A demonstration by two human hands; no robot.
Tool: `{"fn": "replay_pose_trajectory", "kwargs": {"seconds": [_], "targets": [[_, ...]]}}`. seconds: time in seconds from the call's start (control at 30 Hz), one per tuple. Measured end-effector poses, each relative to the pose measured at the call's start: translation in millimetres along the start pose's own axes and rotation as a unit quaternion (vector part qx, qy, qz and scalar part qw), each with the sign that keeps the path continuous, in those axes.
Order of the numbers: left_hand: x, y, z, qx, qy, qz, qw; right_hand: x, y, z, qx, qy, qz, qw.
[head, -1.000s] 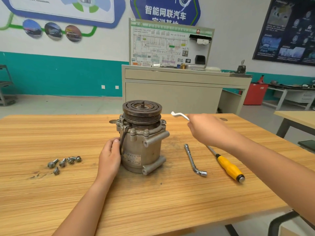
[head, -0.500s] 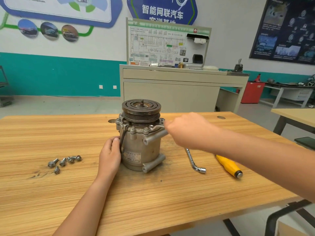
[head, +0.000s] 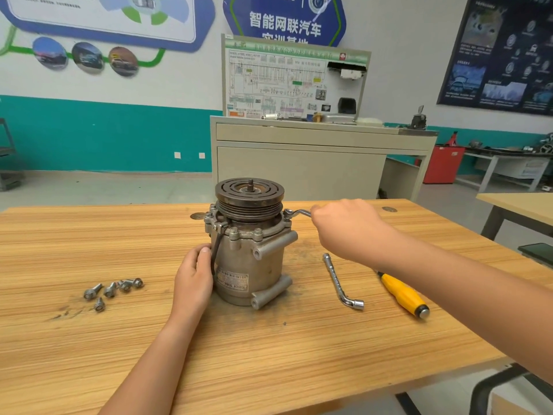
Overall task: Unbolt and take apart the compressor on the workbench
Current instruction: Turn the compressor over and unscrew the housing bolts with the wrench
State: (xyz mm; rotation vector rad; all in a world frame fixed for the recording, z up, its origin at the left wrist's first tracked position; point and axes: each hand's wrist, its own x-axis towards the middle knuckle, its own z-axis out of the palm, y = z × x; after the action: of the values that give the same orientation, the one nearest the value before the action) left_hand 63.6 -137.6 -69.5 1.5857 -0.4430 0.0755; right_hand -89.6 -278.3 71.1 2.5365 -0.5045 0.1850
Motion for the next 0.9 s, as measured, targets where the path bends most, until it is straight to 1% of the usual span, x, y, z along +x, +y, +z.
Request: {"fn": "replay_pose_trajectory", "kwargs": {"seconds": [0.13, 0.33, 0.47, 0.53, 0.63, 0.73, 0.77, 0.83, 0.87, 0.9], "targets": [[-0.5, 0.8, -0.1, -0.002, 0.002, 0.0, 1.0, 3.7, -4.8, -8.7, -0.047, -0.019, -0.028, 0.998], [-0.1, 1.0, 0.6, -0.002, 0.001, 0.0, 1.0, 4.8, 9.0, 0.9, -0.099, -0.011, -0.067, 0.993], [-0.1, 1.8, 0.2, -0.005, -0.001, 0.002, 1.0, 21.0, 27.2, 12.4, -0.137, 0.016, -0.082, 0.987], [0.5, 1.8, 0.2, -0.006, -0.001, 0.002, 1.0, 40.1, 31.7, 22.0, -0.11, 0.048, -0.064, 0.991], [0.1, -0.1, -0.1, -0.01, -0.008, 0.004, 1.0, 70.8, 20.0, 44.3, -0.031, 0.1, -0.055, 0.993], [2.6, -1.8, 0.0, 0.0, -0.007, 0.013, 1.0, 90.9, 5.4, 60.3, 0.08, 0.199, -0.076, 0.974], [3.3, -1.7, 0.1, 0.002, -0.005, 0.014, 1.0, 94.5, 4.5, 61.5, 0.104, 0.217, -0.089, 0.967], [4.1, -1.5, 0.1, 0.004, -0.002, 0.01, 1.0, 93.9, 8.1, 59.4, 0.106, 0.208, -0.094, 0.968], [4.1, -1.5, 0.0, 0.004, -0.002, 0.008, 1.0, 90.6, 12.1, 57.6, 0.121, 0.205, -0.072, 0.969], [4.0, -1.8, 0.0, 0.003, -0.003, 0.008, 1.0, 86.8, 16.4, 55.2, 0.157, 0.213, -0.031, 0.964]]}}
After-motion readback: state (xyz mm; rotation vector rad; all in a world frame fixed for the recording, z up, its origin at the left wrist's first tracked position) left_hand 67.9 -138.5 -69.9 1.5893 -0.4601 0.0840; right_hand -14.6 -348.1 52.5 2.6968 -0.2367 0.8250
